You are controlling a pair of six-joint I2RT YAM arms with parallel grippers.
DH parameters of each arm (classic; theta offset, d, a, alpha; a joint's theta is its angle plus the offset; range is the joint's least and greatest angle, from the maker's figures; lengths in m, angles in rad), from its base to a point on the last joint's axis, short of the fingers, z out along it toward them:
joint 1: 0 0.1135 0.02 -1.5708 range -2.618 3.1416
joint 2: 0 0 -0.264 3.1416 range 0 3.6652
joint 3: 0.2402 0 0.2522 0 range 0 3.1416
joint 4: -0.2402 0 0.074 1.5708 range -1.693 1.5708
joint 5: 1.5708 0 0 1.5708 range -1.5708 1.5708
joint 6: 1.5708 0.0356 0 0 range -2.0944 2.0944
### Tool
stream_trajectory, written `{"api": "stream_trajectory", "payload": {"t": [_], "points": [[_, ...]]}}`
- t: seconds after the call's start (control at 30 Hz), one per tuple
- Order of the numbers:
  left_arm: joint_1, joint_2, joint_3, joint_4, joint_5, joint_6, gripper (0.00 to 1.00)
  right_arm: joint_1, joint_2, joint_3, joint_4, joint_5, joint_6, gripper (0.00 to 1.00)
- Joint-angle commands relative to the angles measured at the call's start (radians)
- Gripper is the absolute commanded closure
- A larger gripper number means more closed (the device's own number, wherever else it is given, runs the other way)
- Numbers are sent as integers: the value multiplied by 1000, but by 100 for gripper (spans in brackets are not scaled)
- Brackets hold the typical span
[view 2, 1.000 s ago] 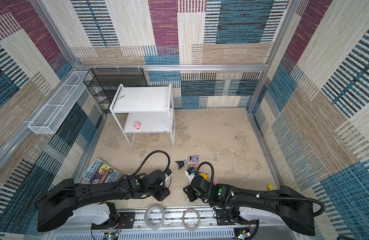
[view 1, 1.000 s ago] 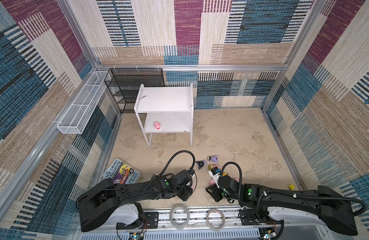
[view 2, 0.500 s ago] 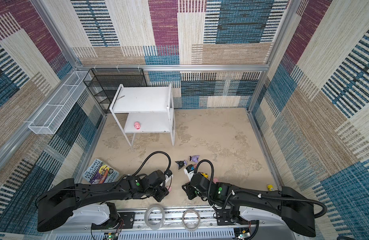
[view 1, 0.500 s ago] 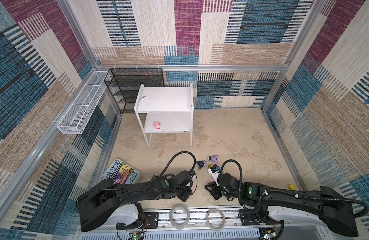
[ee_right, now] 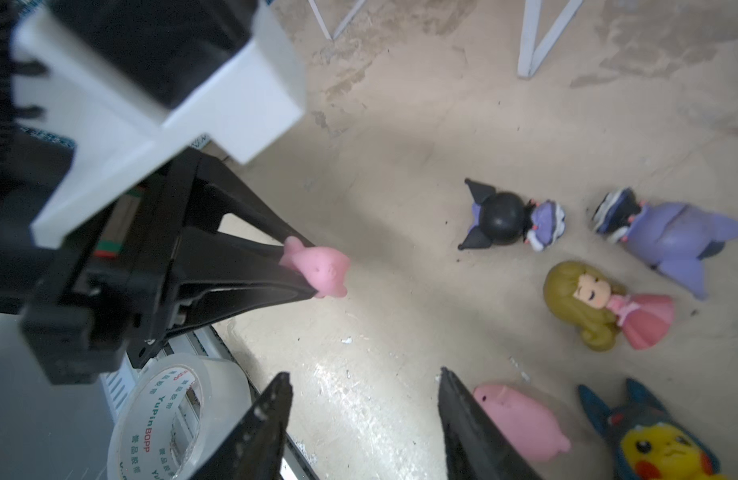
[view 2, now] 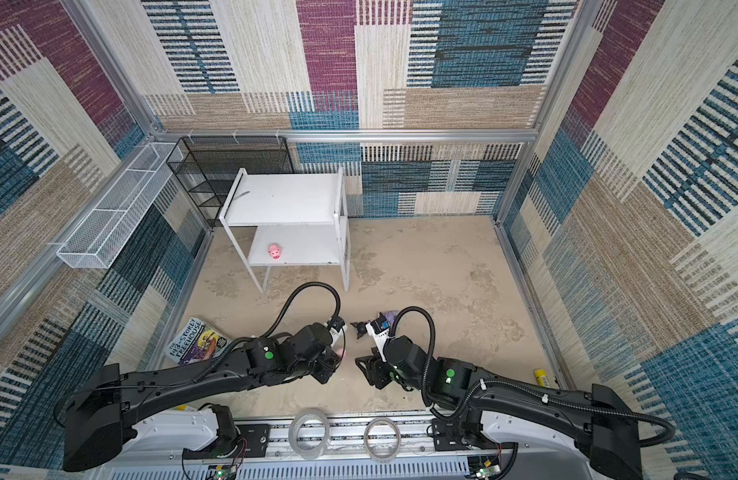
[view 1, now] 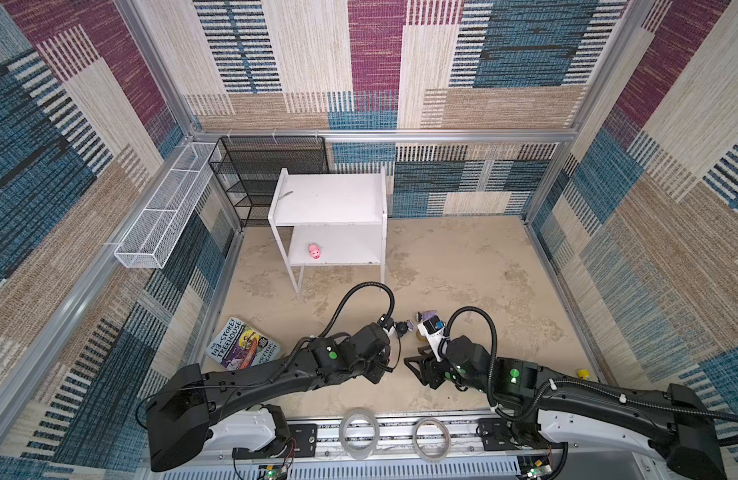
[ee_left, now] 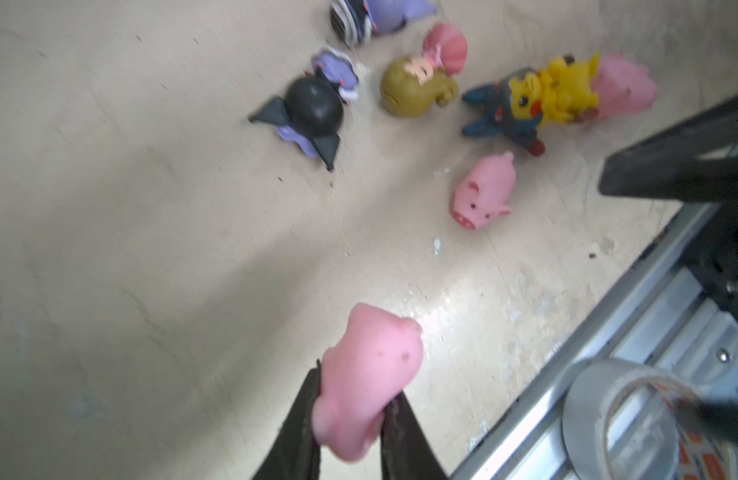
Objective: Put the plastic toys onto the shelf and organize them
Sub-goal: 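Carry the pink pig with the left gripper to the shelf's lower level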
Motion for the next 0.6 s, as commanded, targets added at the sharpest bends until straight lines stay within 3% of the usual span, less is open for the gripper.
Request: {"api": "stream_trajectory", "payload": {"t": [0.0, 0.33, 0.57], "points": [[39, 10, 55, -71, -89, -14, 76, 0, -25, 35, -34, 63, -73, 28], [245, 23, 157, 37, -124, -35, 77, 0, -92, 62, -85, 98, -112, 8], [333, 43, 220, 107, -230, -109, 78, 0, -100, 60, -84, 110, -127, 5]]}}
